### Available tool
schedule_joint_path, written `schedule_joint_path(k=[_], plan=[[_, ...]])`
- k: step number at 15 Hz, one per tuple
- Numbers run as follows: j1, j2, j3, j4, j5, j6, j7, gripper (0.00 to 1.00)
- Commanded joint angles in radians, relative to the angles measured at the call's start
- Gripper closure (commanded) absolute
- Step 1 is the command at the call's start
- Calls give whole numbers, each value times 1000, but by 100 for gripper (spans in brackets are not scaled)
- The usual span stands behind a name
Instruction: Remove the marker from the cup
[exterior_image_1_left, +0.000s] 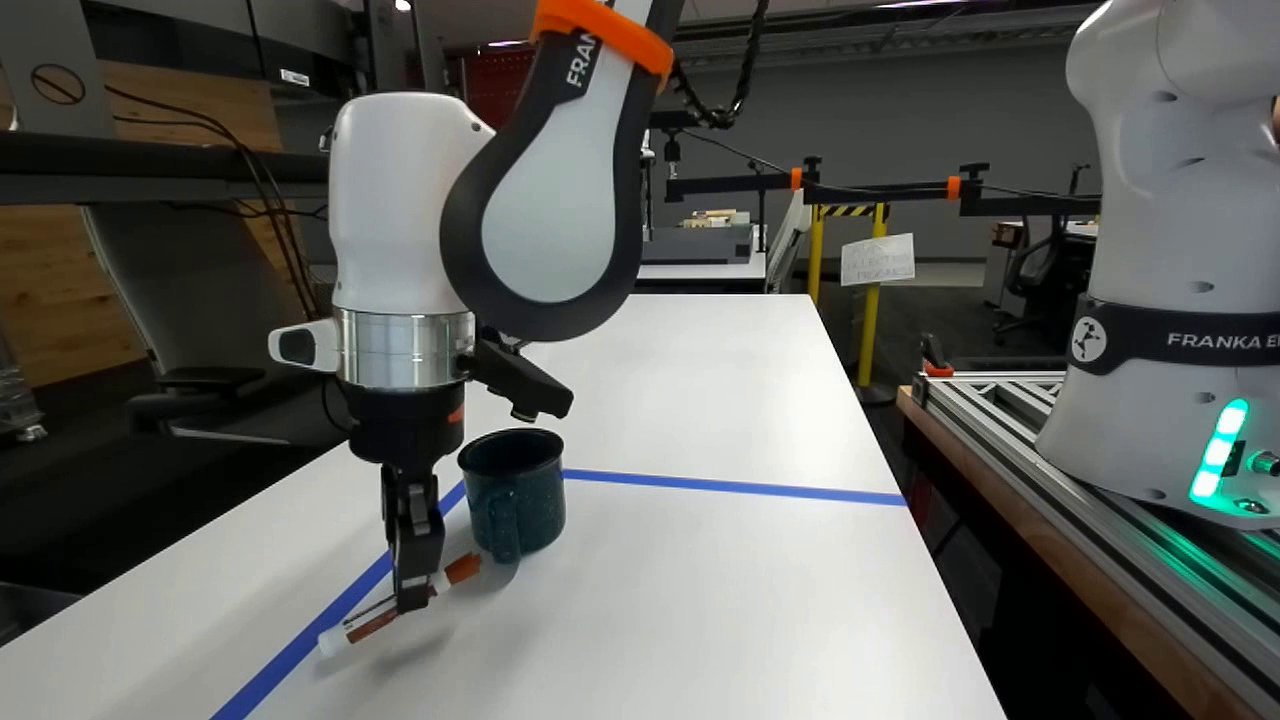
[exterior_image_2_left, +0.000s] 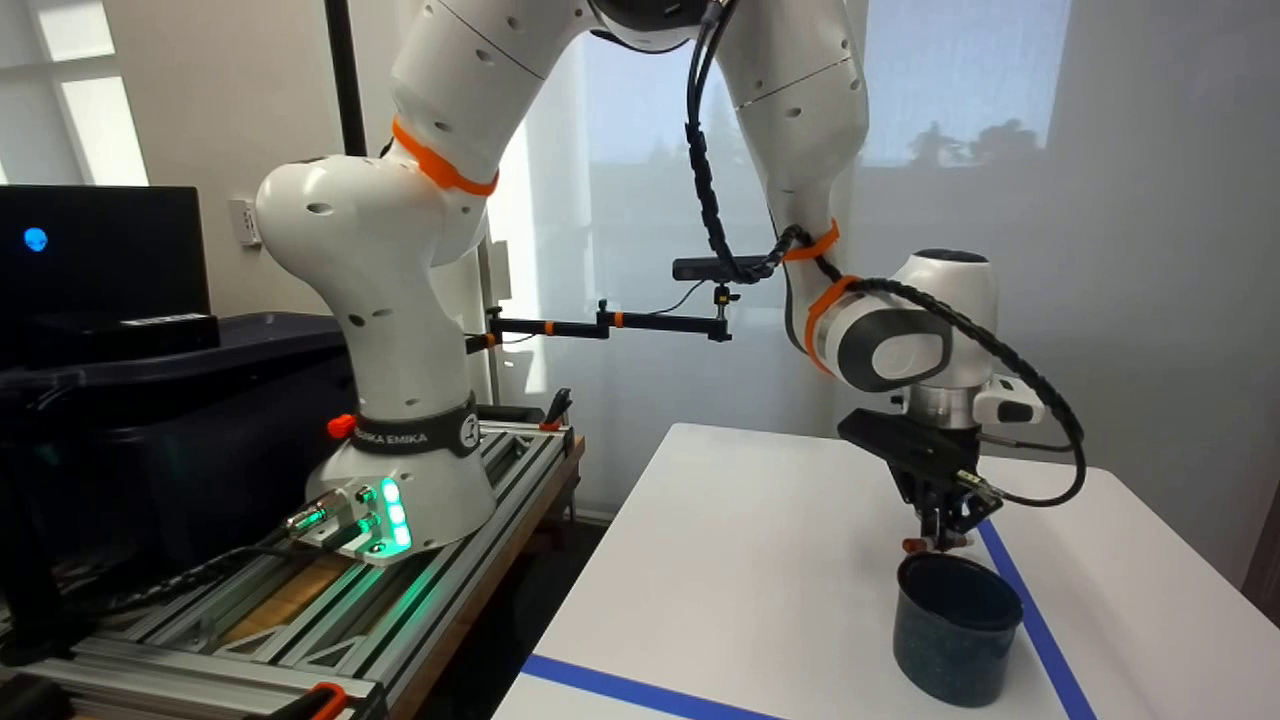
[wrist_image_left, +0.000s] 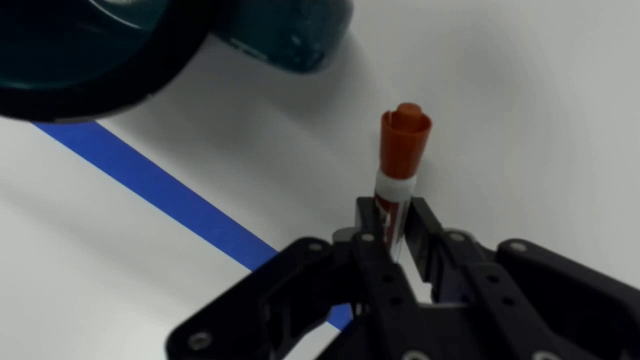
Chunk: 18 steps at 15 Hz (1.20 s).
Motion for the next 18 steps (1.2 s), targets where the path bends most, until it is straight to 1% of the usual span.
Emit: schedule_joint_path(k=[1, 4, 5, 6, 7, 8, 10, 11, 12, 13, 14, 16, 18], plan=[[-25, 53, 25, 38, -4, 21, -51, 95], [-27, 76, 24, 60, -14, 5, -72, 95], [-23, 79, 19, 69, -19, -12, -79, 93], [-28, 81, 25, 75, -18, -21, -90, 71], [-23, 75, 18, 76, -17, -30, -88, 55], [-27, 73, 22, 77, -15, -37, -94, 49], [-29, 51, 26, 69, -8, -64, -92, 34], [-42, 33, 40, 59, 0, -80, -101, 25], [-37, 17, 35, 53, 0, -101, -93, 17], [-44, -6, 45, 46, 10, -134, -93, 10], [-38, -32, 38, 38, 15, -163, -78, 1], [-22, -85, 21, 31, 24, -237, -49, 0], [3, -143, -1, 29, 43, -330, 22, 0]])
